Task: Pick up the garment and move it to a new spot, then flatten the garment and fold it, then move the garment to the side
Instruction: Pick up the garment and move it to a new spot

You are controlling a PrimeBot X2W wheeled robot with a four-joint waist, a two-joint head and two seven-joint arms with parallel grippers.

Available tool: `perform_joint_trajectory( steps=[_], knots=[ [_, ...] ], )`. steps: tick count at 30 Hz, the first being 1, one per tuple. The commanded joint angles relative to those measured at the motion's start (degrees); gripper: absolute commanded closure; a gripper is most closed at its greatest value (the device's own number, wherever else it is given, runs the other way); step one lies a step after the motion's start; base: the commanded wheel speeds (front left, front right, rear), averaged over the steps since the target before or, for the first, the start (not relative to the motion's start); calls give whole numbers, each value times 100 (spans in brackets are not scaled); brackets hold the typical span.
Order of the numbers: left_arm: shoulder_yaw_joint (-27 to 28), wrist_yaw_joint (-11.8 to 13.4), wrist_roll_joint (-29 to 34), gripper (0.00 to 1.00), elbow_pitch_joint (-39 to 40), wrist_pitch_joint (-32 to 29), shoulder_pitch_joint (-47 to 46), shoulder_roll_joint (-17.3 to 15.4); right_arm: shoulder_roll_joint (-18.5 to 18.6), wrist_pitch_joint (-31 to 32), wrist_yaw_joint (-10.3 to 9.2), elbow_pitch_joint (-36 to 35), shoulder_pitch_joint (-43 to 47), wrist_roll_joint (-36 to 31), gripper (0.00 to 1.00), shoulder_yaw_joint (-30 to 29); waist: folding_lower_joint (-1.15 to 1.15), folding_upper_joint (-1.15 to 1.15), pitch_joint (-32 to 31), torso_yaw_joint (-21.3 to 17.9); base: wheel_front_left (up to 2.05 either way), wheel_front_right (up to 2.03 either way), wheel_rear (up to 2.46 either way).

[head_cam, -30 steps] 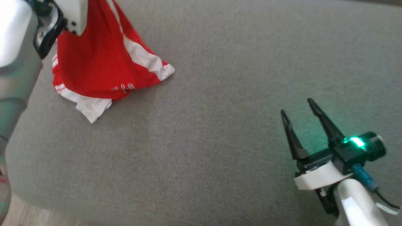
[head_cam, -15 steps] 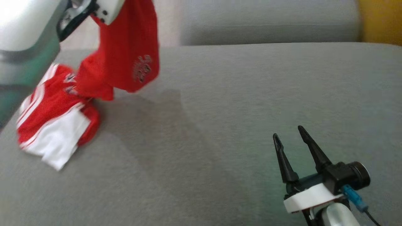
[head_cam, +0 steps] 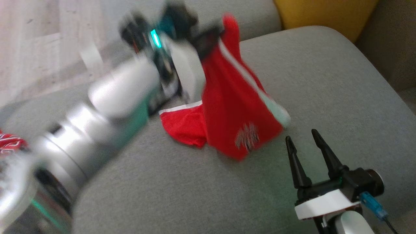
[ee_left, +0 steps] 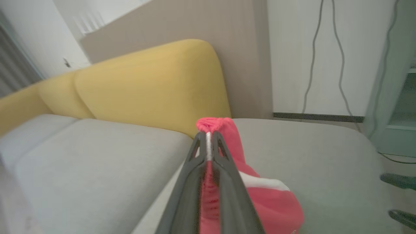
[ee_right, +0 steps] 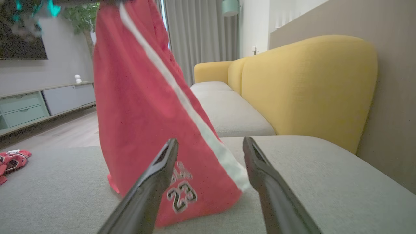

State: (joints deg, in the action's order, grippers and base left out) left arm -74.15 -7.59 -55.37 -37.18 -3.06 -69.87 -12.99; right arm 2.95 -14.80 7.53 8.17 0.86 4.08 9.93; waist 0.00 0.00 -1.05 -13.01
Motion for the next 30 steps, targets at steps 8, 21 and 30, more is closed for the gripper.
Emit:
perform_joint_trajectory(
  steps=[8,21,30],
  knots=[
    [99,184,426,100,-521,1207,1823,712,-7,-20,-4,-221,-91,226,0,-7,0,0,447,-182,0,0,0],
    [356,661,752,0,-39,1799,3025,1009,-7,-20,-4,-74,-12,164,0,-203,0,0,250,538,0,0,0],
    [2294,1264,1805,0,1338,1804,4184,671,-7,-20,-4,-79,310,132,0,-563,0,0,-230,1277,0,0,0]
  ],
)
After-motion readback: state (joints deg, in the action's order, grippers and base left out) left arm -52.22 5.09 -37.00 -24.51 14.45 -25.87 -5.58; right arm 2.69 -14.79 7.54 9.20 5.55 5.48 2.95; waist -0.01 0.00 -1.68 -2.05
